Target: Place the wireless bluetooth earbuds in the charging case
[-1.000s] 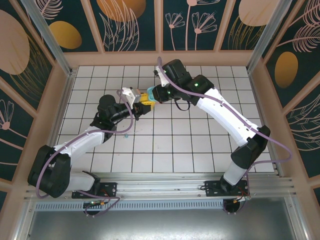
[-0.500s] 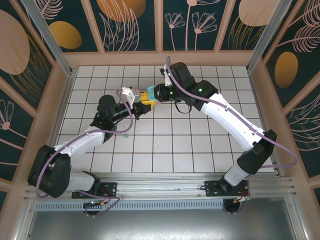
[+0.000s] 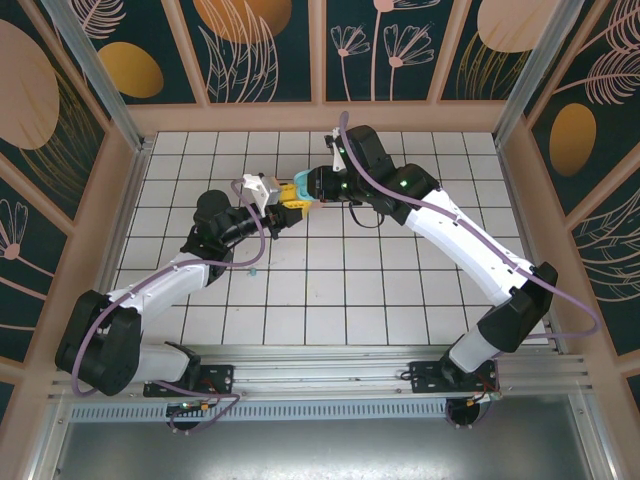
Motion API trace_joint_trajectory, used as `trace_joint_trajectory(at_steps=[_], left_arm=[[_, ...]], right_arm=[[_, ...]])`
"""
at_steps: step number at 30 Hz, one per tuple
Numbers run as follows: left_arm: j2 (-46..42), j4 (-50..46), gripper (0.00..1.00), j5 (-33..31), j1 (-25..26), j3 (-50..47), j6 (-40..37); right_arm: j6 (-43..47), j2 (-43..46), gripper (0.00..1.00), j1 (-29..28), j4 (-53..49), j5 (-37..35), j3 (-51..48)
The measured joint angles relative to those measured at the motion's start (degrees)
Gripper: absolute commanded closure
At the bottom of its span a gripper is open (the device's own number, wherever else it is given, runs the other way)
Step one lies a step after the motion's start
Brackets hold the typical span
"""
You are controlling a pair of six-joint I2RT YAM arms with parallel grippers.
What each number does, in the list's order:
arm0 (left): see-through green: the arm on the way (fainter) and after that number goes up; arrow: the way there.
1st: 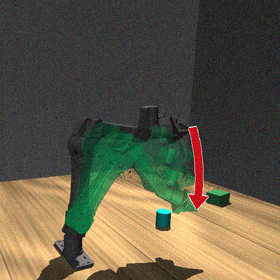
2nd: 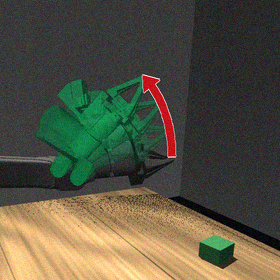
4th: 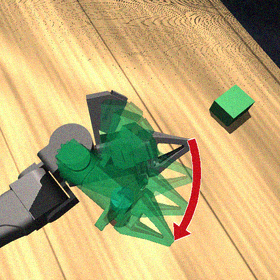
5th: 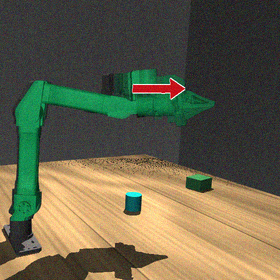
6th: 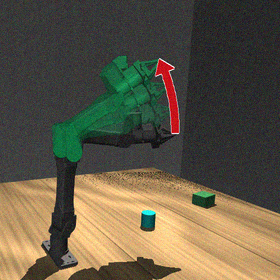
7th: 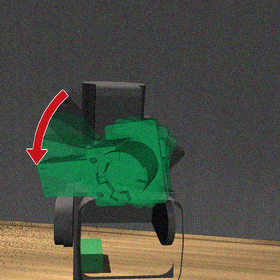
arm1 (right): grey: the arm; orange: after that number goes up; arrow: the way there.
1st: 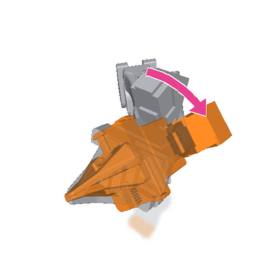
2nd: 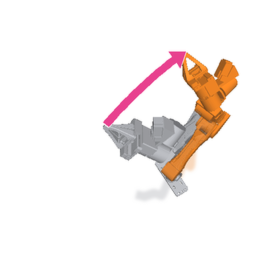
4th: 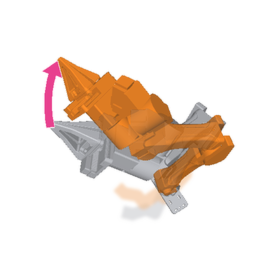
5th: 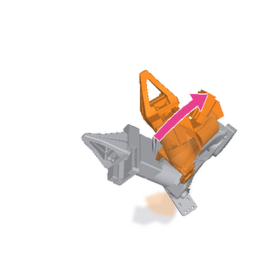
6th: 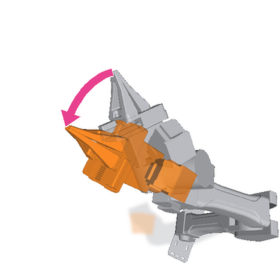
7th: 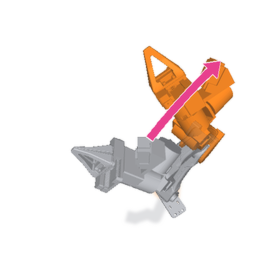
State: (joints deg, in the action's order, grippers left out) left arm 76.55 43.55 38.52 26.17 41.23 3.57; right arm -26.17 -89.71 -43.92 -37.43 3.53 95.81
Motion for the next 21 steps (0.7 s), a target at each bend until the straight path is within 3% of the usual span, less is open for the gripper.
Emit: trace_joint_trajectory(at_steps=[16,21], left_arm=[[-0.1,0.3,0.80,-0.3,0.0,0.0,-0.1],[-1.7,-0.2,0.80,-1.7,-0.2,-0.5,-0.8]], right_arm=[[-0.1,0.9,0.64,0.1,0.5,0.0,0.2],[-1.3,5.6,0.63,3.5,2.5,0.7,-0.1]])
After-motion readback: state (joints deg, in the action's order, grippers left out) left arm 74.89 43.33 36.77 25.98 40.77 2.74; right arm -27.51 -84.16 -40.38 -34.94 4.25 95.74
